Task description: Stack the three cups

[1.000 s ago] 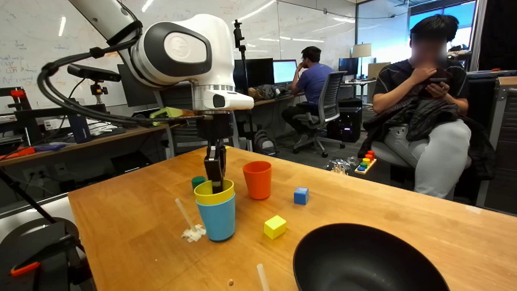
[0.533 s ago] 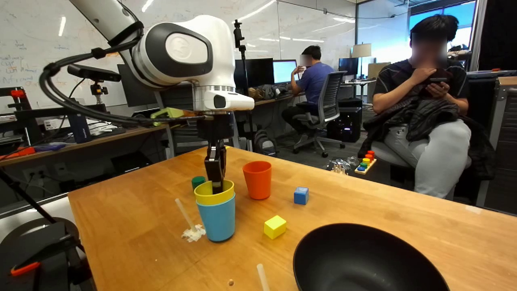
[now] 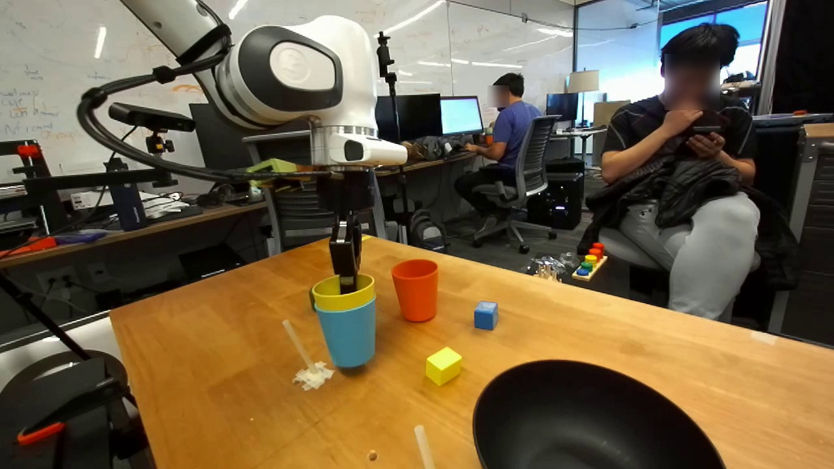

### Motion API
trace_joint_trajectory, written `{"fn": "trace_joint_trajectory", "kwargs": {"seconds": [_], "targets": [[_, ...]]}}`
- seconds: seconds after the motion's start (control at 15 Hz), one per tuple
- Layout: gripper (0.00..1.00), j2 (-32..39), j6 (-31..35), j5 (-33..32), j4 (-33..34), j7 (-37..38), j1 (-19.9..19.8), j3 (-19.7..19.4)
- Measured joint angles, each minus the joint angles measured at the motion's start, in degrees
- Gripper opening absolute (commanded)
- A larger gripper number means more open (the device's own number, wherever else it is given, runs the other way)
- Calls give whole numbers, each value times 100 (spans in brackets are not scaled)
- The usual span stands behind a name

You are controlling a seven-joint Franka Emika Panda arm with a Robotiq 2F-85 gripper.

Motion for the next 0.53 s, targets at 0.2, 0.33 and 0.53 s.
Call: {"fn": "trace_joint_trajectory", "kwargs": {"seconds": [0.2, 0.33, 0.53], "targets": [[3, -166, -254, 153, 137, -116, 32, 69], [3, -311, -438, 293, 239, -205, 40, 132], [3, -509, -903, 567, 512, -332, 41, 216]]}}
